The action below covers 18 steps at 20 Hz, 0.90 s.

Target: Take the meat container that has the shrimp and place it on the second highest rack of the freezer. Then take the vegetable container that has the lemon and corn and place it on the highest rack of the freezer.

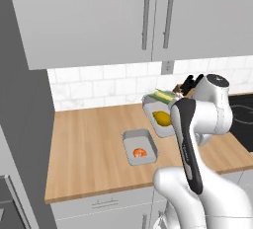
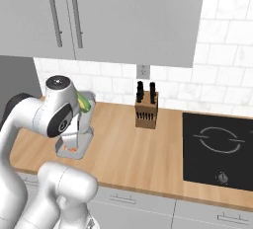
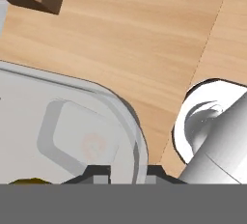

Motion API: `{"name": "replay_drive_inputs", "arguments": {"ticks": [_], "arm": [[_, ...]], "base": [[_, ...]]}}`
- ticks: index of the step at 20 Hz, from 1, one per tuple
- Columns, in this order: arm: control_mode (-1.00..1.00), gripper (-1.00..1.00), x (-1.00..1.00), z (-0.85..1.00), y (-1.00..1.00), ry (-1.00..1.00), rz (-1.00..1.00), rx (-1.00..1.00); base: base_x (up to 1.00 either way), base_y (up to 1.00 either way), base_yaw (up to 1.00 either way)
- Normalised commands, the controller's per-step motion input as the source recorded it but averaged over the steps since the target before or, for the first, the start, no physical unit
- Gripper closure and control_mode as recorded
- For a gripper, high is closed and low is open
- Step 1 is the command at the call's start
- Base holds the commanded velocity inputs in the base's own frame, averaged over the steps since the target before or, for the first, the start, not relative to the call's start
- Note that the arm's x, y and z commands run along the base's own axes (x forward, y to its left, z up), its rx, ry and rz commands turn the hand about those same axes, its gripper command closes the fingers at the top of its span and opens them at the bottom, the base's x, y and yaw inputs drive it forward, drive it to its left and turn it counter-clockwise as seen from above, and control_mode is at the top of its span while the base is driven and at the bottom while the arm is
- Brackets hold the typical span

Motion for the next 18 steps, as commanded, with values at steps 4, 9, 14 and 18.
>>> {"name": "replay_drive_inputs", "arguments": {"ticks": [4,9,14,18], "arm": [[-1.00,1.00,-0.21,0.10,0.00,0.00,0.00,0.01],[-1.00,1.00,-0.24,0.00,0.00,0.00,0.00,0.00],[1.00,1.00,-0.05,0.00,0.00,0.00,0.00,0.00],[1.00,1.00,0.00,0.00,0.00,0.00,0.00,0.00]], "base": [[0.00,0.00,0.00],[0.00,0.00,0.00],[-0.24,0.00,0.01],[-0.27,0.00,0.01]]}}
